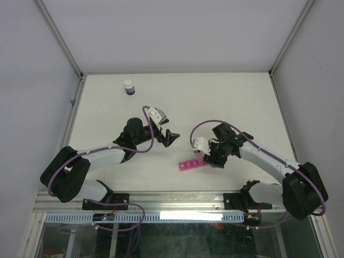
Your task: Sort the pills into containers
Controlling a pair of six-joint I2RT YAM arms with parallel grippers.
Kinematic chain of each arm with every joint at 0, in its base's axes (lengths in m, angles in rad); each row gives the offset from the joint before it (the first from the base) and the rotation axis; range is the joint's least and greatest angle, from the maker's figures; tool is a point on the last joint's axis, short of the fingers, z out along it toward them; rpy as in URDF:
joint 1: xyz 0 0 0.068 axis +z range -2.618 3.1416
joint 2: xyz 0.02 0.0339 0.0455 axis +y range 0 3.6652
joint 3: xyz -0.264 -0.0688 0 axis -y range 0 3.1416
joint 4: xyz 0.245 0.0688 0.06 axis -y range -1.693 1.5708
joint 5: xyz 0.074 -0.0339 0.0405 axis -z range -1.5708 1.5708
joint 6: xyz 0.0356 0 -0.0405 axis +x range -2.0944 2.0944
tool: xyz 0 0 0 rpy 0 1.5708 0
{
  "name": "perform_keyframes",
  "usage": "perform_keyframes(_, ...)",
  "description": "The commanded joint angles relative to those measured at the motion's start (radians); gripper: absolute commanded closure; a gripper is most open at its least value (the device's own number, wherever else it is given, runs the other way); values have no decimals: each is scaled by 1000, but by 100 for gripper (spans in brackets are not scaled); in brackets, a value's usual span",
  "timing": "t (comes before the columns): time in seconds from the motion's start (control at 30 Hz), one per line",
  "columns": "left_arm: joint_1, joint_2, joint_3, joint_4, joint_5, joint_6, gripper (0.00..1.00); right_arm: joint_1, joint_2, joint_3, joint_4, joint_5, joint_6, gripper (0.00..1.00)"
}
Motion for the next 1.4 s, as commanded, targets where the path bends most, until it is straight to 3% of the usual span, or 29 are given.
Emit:
perform_keyframes(0.0,-14,-3,40,27,18,28,1,4,17,55,-58,-91,-13,100)
perform_keyframes(0.07,-15,-2,42,25,18,28,1,7,-29,-4,71,62,18,100)
perform_keyframes(0.17,-15,-2,40,25,18,28,1,3,-8,41,-38,-68,-14,100)
perform_keyframes(0.23,-14,0,42,24,18,28,1,-1,-22,5,55,45,18,100)
perform_keyframes(0.3,-15,-2,41,24,18,29,1,-2,1,60,-63,-86,-5,100)
perform_keyframes(0.4,-16,-1,43,22,18,30,1,1,-22,5,32,21,1,100)
perform_keyframes(0.5,-17,-1,43,22,18,31,1,4,-20,40,-29,-75,-23,100)
perform_keyframes(0.57,-15,0,43,22,18,30,1,-8,-32,-6,64,52,20,100)
perform_keyframes(0.63,-16,0,42,21,18,31,1,-14,35,63,-50,-59,-1,100)
perform_keyframes(0.73,-16,-2,42,23,18,31,1,-6,-34,13,50,21,23,100)
perform_keyframes(0.8,-16,-1,41,22,18,32,1,0,5,58,-58,-92,-14,100)
perform_keyframes(0.87,-16,0,43,21,18,32,1,-8,-16,3,78,66,27,100)
perform_keyframes(0.97,-17,-2,42,23,17,32,1,-6,7,61,-46,-81,-3,100)
perform_keyframes(1.03,-17,0,43,21,17,31,1,1,-34,-2,68,56,23,100)
perform_keyframes(1.13,-17,-2,42,22,17,31,1,6,2,59,-53,-85,-19,100)
perform_keyframes(1.2,-17,1,43,21,17,32,1,1,-32,-7,77,70,15,100)
perform_keyframes(1.3,-17,-2,42,22,16,32,1,11,0,60,-51,-77,-14,100)
perform_keyframes(1.37,-19,-1,44,21,17,33,1,7,-28,-5,70,72,20,100)
